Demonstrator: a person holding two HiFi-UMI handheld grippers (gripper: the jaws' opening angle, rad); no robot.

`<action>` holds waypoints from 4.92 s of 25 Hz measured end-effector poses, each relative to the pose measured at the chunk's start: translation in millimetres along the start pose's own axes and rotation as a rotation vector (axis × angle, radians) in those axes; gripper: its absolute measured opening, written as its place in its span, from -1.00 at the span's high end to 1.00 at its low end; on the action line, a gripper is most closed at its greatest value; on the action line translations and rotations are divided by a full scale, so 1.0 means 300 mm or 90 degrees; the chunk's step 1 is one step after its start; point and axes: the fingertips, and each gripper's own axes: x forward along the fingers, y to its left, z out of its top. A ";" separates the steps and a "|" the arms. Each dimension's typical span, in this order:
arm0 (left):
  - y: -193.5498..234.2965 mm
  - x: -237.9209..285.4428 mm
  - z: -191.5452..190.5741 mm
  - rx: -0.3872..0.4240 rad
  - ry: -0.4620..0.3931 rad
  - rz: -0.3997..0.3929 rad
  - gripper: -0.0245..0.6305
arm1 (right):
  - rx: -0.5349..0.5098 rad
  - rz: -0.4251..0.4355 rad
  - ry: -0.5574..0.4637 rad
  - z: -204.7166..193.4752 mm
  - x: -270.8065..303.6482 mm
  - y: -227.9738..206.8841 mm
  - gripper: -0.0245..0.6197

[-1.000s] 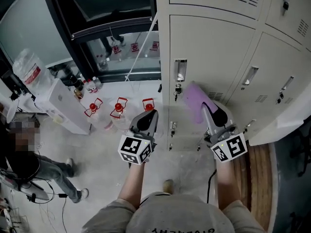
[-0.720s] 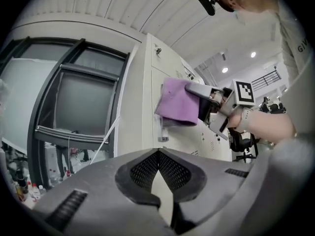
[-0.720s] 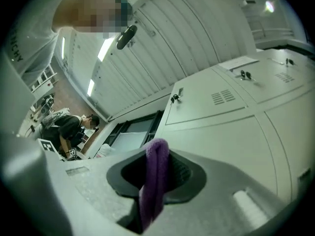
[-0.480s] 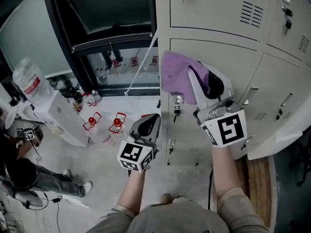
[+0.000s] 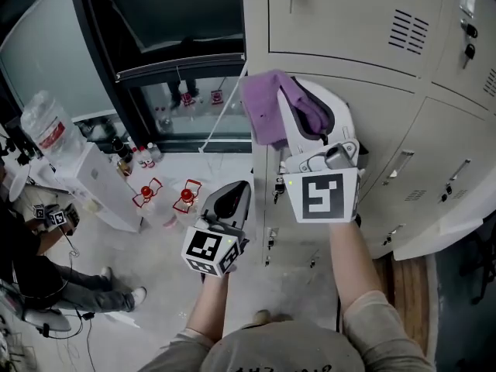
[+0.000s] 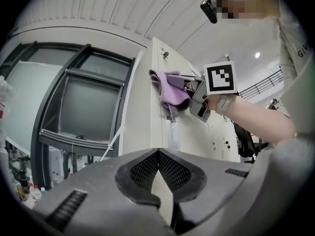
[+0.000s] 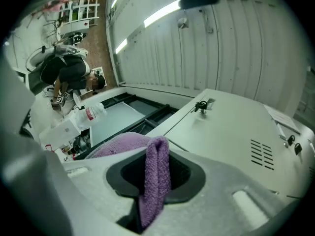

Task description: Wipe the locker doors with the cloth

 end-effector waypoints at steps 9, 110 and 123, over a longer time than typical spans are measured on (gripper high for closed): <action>0.020 0.006 0.001 -0.001 -0.009 0.025 0.93 | -0.021 -0.020 0.027 -0.057 -0.050 -0.059 0.74; -0.122 0.006 -0.159 -0.038 0.047 0.031 0.93 | -0.039 -0.094 0.256 -0.588 -0.536 -0.215 0.73; -0.135 0.010 -0.175 -0.037 0.056 0.039 0.93 | 0.057 -0.119 0.227 -0.611 -0.562 -0.260 0.74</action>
